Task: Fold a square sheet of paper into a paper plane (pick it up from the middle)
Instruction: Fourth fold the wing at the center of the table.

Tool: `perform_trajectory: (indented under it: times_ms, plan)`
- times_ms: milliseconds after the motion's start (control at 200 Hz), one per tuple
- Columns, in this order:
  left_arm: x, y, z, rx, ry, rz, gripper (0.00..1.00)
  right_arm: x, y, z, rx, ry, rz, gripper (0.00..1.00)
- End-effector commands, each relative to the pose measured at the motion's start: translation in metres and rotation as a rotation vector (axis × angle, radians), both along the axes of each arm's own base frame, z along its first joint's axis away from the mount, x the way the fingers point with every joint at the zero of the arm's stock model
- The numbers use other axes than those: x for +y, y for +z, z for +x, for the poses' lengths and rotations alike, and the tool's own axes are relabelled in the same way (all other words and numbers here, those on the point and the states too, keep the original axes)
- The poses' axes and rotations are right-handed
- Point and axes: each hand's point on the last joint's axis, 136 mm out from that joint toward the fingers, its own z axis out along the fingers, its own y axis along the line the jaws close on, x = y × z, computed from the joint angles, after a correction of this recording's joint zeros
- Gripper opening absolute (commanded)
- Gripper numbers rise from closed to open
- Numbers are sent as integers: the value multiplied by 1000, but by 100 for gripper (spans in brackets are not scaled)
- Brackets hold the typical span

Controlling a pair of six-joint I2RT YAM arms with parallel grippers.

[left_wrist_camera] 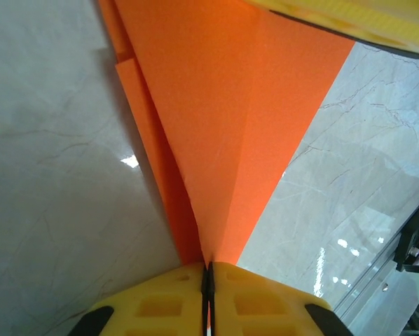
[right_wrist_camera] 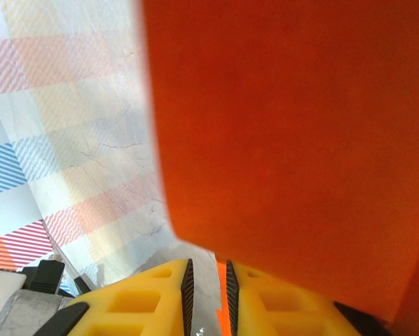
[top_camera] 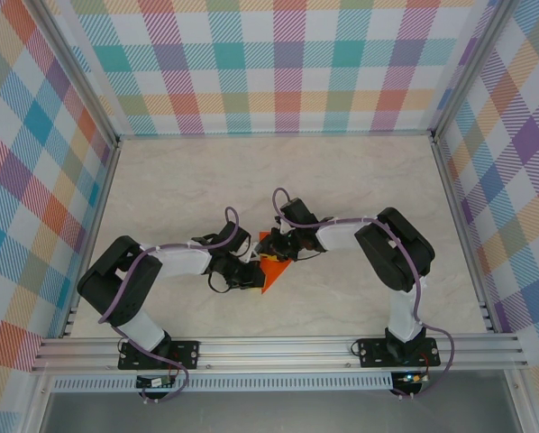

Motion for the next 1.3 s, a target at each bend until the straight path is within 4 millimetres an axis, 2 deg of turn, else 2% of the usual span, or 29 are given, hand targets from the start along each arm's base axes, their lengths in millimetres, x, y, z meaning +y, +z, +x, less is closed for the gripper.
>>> perform_trajectory:
  times_ms: [0, 500, 775, 930, 1090, 1130, 1295]
  plan:
    - [29, -29, -48, 147, -50, 171, 12, -39, -58, -28, 138, -46, -204, 23]
    - [27, -20, -46, 132, -51, 163, 16, -40, -59, -29, 142, -46, -205, 24]
    - [32, -25, -50, 145, -53, 191, 5, -40, -60, -29, 146, -47, -210, 24]
    - [35, -23, -51, 144, -50, 200, 5, -41, -61, -29, 148, -47, -217, 24]
    - [31, -8, -44, 97, -23, 165, 11, -43, -65, -31, 157, -52, -228, 24]
    - [31, -3, -42, 79, -8, 157, 16, -43, -66, -32, 158, -51, -226, 24]
    - [30, 29, -26, -30, 89, 100, 20, -44, -68, -33, 161, -48, -224, 24]
